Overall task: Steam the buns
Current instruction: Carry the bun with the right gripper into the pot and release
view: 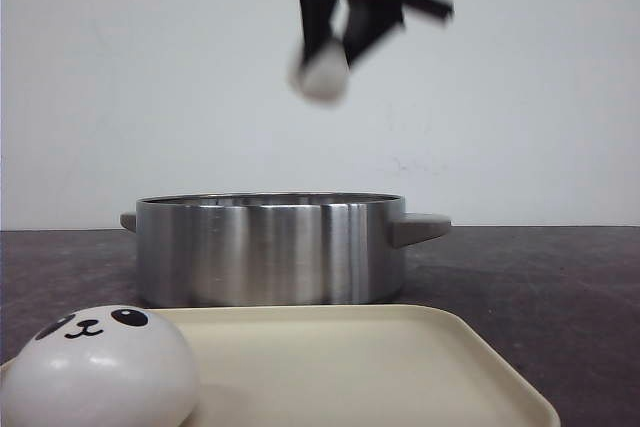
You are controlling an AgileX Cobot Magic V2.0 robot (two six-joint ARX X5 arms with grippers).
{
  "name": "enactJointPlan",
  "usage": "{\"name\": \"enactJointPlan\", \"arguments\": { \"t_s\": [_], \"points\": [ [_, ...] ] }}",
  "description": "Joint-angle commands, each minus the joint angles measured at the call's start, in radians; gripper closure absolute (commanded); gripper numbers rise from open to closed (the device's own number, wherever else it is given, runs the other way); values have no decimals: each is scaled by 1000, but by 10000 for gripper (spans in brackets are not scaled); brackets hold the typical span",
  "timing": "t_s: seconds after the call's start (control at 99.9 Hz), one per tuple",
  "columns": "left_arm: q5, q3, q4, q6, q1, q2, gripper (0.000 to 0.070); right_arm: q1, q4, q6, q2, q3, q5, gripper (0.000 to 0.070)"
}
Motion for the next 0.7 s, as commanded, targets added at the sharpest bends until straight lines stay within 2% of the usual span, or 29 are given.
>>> {"name": "enactJointPlan", "arguments": {
  "t_s": [0.0, 0.1, 0.27, 0.32, 0.42, 0.47, 0.521, 0.691],
  "points": [
    [0, 9, 11, -2, -11, 11, 470, -3, 4, -13, 66, 16, -33, 694],
    [0, -10, 10, -2, -11, 11, 470, -20, 4, -15, 130, 16, -63, 694],
    [0, -38, 4, -2, -11, 11, 470, -24, -8, -13, 203, 16, -65, 677],
    [0, -42, 5, -2, -11, 11, 470, -24, -12, -12, 217, 16, -64, 594],
    [0, -47, 8, -2, -11, 11, 470, -24, -14, -12, 228, 16, -61, 260],
    [0, -48, 7, -2, -11, 11, 470, -24, -11, -11, 228, 16, -60, 157],
    [0, -48, 6, -2, -11, 11, 470, -24, -10, -11, 228, 16, -60, 126],
    [0, -48, 7, -2, -11, 11, 470, -25, -51, -15, 225, 29, -43, 119]
  ]
}}
